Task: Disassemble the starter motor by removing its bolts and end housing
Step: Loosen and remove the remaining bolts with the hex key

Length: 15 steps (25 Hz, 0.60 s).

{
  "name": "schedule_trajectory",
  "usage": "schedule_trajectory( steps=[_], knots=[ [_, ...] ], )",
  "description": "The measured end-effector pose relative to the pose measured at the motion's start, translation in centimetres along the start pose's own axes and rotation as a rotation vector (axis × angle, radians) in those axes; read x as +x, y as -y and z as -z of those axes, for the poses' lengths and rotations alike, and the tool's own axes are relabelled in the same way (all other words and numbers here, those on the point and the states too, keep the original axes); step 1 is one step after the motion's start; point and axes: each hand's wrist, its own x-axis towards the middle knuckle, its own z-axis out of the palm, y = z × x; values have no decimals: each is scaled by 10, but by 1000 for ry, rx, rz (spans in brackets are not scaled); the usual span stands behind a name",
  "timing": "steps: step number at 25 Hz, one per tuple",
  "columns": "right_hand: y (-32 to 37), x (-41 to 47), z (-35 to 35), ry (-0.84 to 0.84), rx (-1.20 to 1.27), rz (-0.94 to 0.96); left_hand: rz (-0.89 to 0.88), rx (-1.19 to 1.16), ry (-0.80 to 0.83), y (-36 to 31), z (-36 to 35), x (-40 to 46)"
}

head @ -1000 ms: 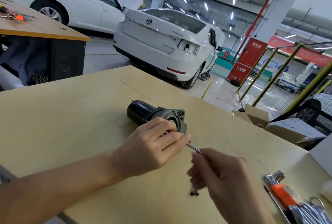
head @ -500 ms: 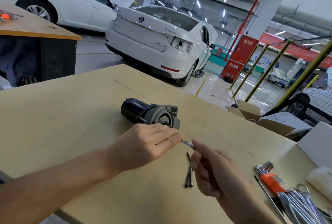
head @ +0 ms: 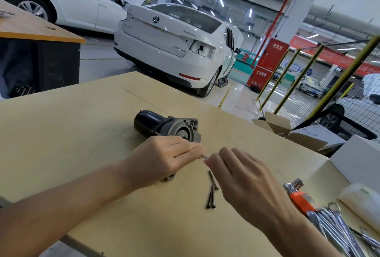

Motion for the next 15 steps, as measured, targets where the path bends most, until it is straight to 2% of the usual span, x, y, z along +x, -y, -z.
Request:
schedule_trajectory(
  steps=[2, 4, 6, 8, 10, 12, 13, 15],
  knots=[
    [-2, -3, -2, -4, 132, -59, -37, 40, 8, 1, 0, 0],
    [4, 1, 2, 56, 591, -364, -28, 38, 2, 0, 1, 0],
    [10, 7, 9, 200, 1182, -719, 2, 8, -2, -1, 2, 0],
    [11, 10, 10, 242, 1588, -930, 14, -10, 2, 1, 2, 0],
    [13, 13, 11, 239, 1867, -1079, 15, -20, 3, 2, 2, -2],
    [14, 12, 11, 254, 1964, -1121, 0, -11, 2, 2, 2, -2],
    [13, 11, 10, 263, 1918, -1088, -7, -5, 0, 2, 2, -3],
    [13, 8, 11, 270, 1632, -921, -22, 8, -4, 3, 2, -3]
  ],
)
